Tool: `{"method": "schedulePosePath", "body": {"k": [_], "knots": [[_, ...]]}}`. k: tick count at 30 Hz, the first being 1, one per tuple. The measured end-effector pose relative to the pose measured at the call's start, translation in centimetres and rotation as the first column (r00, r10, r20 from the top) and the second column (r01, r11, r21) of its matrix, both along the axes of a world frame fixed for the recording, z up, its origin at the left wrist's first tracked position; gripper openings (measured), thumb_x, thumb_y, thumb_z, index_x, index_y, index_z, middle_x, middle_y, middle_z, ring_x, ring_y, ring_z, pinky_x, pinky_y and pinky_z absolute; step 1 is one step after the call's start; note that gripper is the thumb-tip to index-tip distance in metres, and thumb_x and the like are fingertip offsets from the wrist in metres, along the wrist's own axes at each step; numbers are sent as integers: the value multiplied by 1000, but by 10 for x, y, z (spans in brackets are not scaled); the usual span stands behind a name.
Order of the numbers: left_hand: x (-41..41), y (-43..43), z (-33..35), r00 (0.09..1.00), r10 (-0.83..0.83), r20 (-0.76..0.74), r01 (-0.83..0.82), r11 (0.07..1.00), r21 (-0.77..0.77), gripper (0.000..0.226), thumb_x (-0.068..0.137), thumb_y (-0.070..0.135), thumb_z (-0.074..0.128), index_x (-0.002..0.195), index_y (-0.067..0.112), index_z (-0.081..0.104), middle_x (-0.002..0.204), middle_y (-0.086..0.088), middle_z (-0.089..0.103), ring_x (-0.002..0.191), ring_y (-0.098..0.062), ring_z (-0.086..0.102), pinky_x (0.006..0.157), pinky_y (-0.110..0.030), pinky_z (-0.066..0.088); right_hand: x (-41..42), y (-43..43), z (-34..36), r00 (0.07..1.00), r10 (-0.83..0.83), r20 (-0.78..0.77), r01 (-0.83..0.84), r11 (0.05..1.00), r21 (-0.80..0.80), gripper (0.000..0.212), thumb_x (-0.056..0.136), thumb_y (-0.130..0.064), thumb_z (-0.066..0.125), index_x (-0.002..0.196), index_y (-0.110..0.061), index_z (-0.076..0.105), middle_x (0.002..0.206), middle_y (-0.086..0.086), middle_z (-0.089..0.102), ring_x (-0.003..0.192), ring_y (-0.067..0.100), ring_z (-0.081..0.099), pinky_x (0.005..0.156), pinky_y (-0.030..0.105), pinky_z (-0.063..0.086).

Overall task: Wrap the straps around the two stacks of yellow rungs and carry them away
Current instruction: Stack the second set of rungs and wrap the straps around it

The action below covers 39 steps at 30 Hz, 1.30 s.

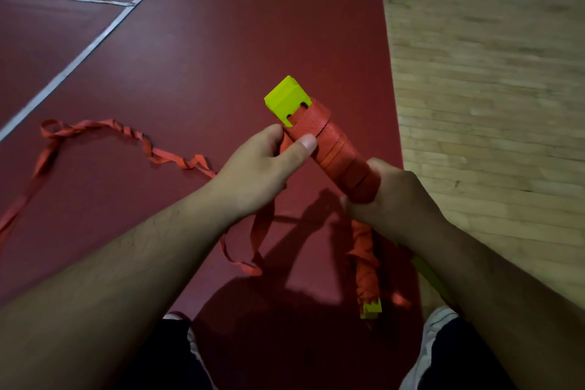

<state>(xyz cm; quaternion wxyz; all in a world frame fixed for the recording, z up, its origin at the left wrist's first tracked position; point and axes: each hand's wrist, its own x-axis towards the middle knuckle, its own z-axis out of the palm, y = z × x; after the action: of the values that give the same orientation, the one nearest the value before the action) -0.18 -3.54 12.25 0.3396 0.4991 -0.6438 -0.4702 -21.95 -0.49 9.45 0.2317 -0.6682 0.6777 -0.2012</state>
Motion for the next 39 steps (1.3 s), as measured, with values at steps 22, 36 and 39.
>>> {"method": "schedulePosePath", "body": {"k": [22, 36, 39], "knots": [[-7, 7, 11, 895, -43, -443, 22, 998, -52, 30, 96, 37, 52, 98, 7, 55, 63, 11, 43, 51, -8, 39, 55, -27, 35, -5, 1, 7, 699, 64, 712, -441, 823, 358, 47, 60, -17, 78, 105, -7, 66, 91, 11, 74, 81, 22, 68, 73, 32, 54], [4, -3, 12, 1000, -15, -11, 15, 998, -66, 29, 104, 31, 46, 85, 11, 55, 51, 20, 56, 48, -1, 44, 51, -11, 38, 2, -2, 11, 992, 31, 122, -43, 994, 97, 25, 76, -23, 79, 68, -21, 55, 67, -3, 61, 59, 13, 53, 52, 22, 37], [5, -3, 13, 996, -24, -91, 23, 1000, -11, 40, 91, 60, 55, 84, 21, 57, 61, 17, 57, 54, -2, 46, 56, -16, 45, 5, -2, 9, 996, 9, 83, -15, 997, 76, 24, 76, -24, 78, 71, -19, 56, 68, -1, 61, 61, 14, 54, 52, 21, 37]]}}
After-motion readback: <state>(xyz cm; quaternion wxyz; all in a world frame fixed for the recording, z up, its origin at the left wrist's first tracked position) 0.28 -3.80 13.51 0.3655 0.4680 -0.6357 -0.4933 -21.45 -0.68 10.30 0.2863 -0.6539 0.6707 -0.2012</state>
